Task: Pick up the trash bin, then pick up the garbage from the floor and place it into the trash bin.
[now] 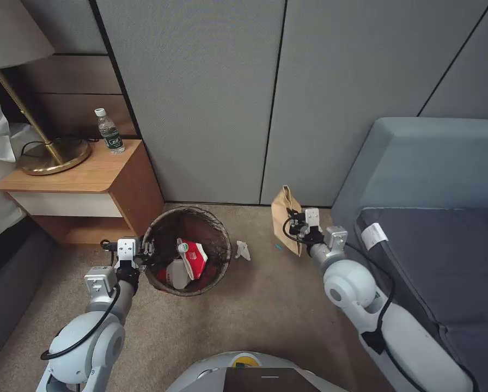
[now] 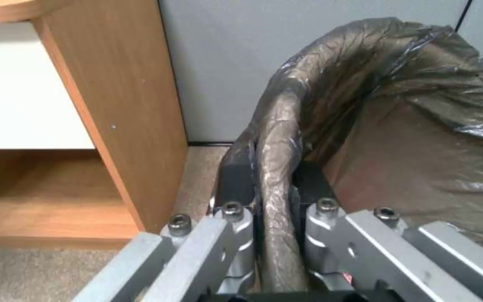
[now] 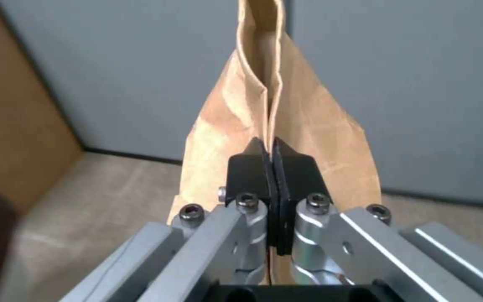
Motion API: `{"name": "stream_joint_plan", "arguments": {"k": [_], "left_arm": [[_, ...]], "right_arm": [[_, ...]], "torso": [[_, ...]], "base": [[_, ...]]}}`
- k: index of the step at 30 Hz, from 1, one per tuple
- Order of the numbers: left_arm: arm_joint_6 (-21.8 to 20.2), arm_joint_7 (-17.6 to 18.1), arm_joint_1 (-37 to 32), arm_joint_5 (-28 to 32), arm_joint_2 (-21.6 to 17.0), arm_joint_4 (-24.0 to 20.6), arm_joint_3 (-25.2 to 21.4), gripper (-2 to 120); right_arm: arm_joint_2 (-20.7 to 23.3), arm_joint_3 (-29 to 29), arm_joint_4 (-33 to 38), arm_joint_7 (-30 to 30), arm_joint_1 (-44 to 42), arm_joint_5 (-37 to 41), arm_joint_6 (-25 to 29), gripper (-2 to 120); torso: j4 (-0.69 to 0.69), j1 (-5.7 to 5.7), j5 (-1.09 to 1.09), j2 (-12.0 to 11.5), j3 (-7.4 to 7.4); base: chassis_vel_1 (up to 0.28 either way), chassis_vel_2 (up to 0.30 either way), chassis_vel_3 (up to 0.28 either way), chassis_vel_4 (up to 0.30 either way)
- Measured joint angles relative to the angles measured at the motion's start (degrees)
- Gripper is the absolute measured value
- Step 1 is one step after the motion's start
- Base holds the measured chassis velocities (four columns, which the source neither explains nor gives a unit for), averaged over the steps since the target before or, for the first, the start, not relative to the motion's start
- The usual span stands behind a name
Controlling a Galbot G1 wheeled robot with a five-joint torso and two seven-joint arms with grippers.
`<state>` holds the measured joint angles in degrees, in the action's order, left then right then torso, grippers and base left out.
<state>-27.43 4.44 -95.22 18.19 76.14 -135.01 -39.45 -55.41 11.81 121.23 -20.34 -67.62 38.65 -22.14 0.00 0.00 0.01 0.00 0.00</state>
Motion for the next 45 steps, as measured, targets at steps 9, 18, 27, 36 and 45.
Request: {"name": "stream_joint_plan", "arguments": {"k": [9, 18, 27, 36, 45], "left_arm": [[-0.5, -0.2, 0.1, 0.0, -0.5, 0.3, 0.2, 5], [-1.2, -0.3, 1.1, 0.3, -1.4, 1.0, 0.8, 5], [-1.5, -0.3, 1.6, 0.8, -2.4, 1.6, 1.3, 5], [-1.6, -0.3, 1.9, 0.8, -2.4, 1.6, 1.5, 5], [-1.6, -0.4, 2.0, 0.6, -2.2, 1.6, 1.7, 5]], "right_arm": [[8.9, -2.7, 6.2, 8.0, 5.3, 4.7, -1.2, 0], [14.2, -5.7, 8.9, 18.1, 10.0, 7.8, 0.3, 0], [15.2, -11.9, 8.8, 23.8, 20.1, 12.5, -1.4, 0], [12.4, -22.2, 6.1, 24.4, 29.7, 13.5, -2.8, 0], [8.8, -31.0, 3.1, 22.4, 35.1, 12.6, -3.7, 0]], "torso": [[0.00, 0.00, -0.01, 0.0, 0.00], [-0.01, 0.00, -0.01, 0.0, 0.00], [0.00, 0.00, -0.01, 0.0, 0.00], [0.01, 0.00, -0.01, 0.0, 0.01], [-0.01, 0.00, -0.02, 0.0, 0.00]], "base": [[0.000, 0.000, 0.000, 0.000], [0.000, 0.000, 0.000, 0.000], [0.000, 0.000, 0.000, 0.000], [0.000, 0.000, 0.000, 0.000], [0.000, 0.000, 0.000, 0.000]]}}
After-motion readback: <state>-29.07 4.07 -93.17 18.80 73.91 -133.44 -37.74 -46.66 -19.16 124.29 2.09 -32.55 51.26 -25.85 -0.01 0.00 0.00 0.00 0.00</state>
